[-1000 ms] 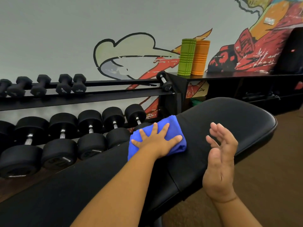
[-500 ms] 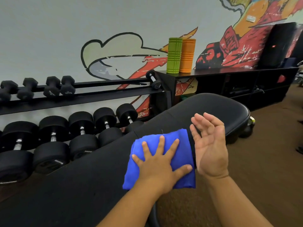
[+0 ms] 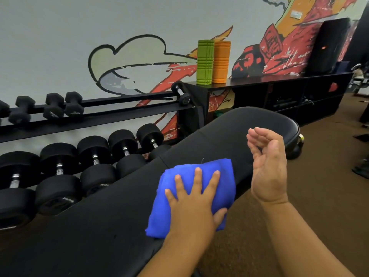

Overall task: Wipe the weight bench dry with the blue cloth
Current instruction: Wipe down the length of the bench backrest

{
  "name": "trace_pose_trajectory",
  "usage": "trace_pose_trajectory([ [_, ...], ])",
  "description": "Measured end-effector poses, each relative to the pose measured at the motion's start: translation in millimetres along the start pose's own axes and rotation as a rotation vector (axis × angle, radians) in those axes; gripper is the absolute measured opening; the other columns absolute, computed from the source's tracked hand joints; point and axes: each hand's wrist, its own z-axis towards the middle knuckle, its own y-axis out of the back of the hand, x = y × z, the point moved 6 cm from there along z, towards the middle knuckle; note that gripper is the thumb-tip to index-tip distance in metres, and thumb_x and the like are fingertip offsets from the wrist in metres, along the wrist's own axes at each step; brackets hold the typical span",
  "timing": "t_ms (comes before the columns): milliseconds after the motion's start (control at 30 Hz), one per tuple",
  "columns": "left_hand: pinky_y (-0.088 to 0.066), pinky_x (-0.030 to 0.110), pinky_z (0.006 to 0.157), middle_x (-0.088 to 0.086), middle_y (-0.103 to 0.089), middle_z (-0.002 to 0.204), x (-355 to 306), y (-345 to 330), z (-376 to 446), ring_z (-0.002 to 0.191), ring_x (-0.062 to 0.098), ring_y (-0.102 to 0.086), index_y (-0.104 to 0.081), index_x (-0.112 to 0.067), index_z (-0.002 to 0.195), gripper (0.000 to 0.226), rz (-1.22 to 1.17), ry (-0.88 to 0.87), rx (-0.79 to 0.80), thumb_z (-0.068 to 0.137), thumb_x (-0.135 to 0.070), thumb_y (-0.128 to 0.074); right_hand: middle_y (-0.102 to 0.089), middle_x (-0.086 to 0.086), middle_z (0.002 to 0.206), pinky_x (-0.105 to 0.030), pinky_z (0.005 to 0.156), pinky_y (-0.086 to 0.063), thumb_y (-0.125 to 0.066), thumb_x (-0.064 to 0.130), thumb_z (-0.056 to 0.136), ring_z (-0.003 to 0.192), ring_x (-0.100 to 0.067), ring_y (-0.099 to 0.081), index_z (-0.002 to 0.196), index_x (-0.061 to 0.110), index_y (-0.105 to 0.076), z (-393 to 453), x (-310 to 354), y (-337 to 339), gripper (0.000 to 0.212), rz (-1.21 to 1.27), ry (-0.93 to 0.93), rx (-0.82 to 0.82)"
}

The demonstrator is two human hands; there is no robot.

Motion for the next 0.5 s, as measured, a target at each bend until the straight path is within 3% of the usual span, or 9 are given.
trace_pose_trajectory([
  [67, -0.036, 0.073, 0.089, -0.001, -0.037, 0.152, 16.2, -2.0, -14.2, 0.126, 0.055, -0.041, -0.022, -0.048, 0.145, 0.073, 0.026, 0.059, 0.037, 0.077, -0.069, -0.037, -0.056, -0.011, 0.122, -0.044, 0.107, -0.039, -0.040, 0.064, 0.091, 0.120, -0.027, -0.053, 0.117, 0.021, -0.055, 0.8, -4.0, 1.6, 0.051, -0.049, 0.008, 0.013],
  [133, -0.045, 0.071, 0.075, 0.004, -0.054, 0.139, 24.3, -5.3, -22.3, 0.110, 0.054, -0.056, -0.042, -0.040, 0.139, 0.077, 0.035, 0.149, 0.061, 0.069, -0.072, -0.033, -0.057, -0.009, 0.122, -0.041, 0.106, -0.040, -0.038, 0.061, 0.093, 0.120, -0.027, -0.053, 0.118, 0.022, -0.055, -0.4, -5.1, 2.9, 0.049, -0.087, 0.015, 0.011],
  [167, -0.042, 0.073, 0.079, 0.006, -0.049, 0.144, 22.3, -4.2, -21.8, 0.114, 0.057, -0.051, -0.038, -0.040, 0.142, 0.078, 0.008, 0.161, 0.060, 0.072, -0.073, -0.033, -0.057, -0.007, 0.120, -0.039, 0.104, -0.041, -0.038, 0.058, 0.095, 0.118, -0.025, -0.054, 0.118, 0.021, -0.055, -1.9, -5.4, 3.8, 0.047, -0.114, 0.024, -0.008],
  [233, -0.022, 0.075, 0.098, 0.005, -0.009, 0.161, 13.6, -0.7, -17.7, 0.136, 0.058, -0.018, -0.003, -0.046, 0.148, 0.079, 0.007, 0.191, 0.045, 0.081, -0.075, -0.032, -0.057, 0.003, 0.115, -0.035, 0.095, -0.046, -0.043, 0.043, 0.096, 0.111, -0.018, -0.056, 0.117, 0.018, -0.055, -8.7, -3.7, 9.1, 0.035, -0.246, 0.050, -0.099],
  [300, -0.007, 0.071, 0.106, 0.000, 0.018, 0.159, 9.3, -5.1, -15.7, 0.141, 0.051, 0.007, 0.022, -0.048, 0.142, 0.084, -0.015, 0.218, 0.089, 0.084, -0.076, -0.030, -0.047, 0.021, 0.112, -0.037, 0.086, -0.047, -0.053, 0.028, 0.090, 0.105, -0.018, -0.052, 0.118, 0.023, -0.054, -21.3, -0.3, 23.5, 0.029, -0.485, 0.092, -0.293],
  [333, -0.005, 0.070, 0.107, -0.001, 0.020, 0.159, 7.4, -2.1, -14.9, 0.141, 0.050, 0.010, 0.026, -0.048, 0.141, 0.084, -0.020, 0.213, 0.105, 0.084, -0.076, -0.030, -0.042, 0.023, 0.114, -0.041, 0.087, -0.047, -0.059, 0.024, 0.086, 0.108, -0.020, -0.049, 0.121, 0.026, -0.052, -29.1, -2.2, 33.5, 0.036, -0.580, 0.070, -0.400],
  [400, -0.006, 0.070, 0.107, -0.001, 0.021, 0.159, 6.9, 0.2, -11.6, 0.141, 0.050, 0.010, 0.027, -0.049, 0.140, 0.083, -0.017, 0.173, 0.099, 0.085, -0.075, -0.030, -0.037, 0.012, 0.128, -0.045, 0.098, -0.043, -0.065, 0.024, 0.085, 0.118, -0.023, -0.044, 0.132, 0.032, -0.043, -43.5, -19.0, 47.8, 0.052, -0.608, -0.169, -0.498],
  [433, -0.006, 0.070, 0.108, -0.002, 0.021, 0.159, 6.7, 2.6, -9.5, 0.141, 0.050, 0.010, 0.026, -0.049, 0.140, 0.082, -0.020, 0.143, 0.097, 0.085, -0.075, -0.030, -0.034, 0.004, 0.136, -0.043, 0.103, -0.040, -0.066, 0.027, 0.086, 0.123, -0.023, -0.042, 0.137, 0.034, -0.039, -49.6, -30.3, 47.9, 0.058, -0.582, -0.311, -0.473],
  [500, -0.005, 0.070, 0.108, -0.005, 0.022, 0.158, 2.1, 5.7, -1.5, 0.141, 0.049, 0.011, 0.023, -0.051, 0.141, 0.081, -0.036, 0.060, 0.087, 0.085, -0.074, -0.031, -0.033, -0.005, 0.143, -0.036, 0.105, -0.036, -0.065, 0.032, 0.088, 0.128, -0.021, -0.041, 0.144, 0.033, -0.033, -54.2, -39.7, 40.1, 0.064, -0.579, -0.416, -0.360],
])
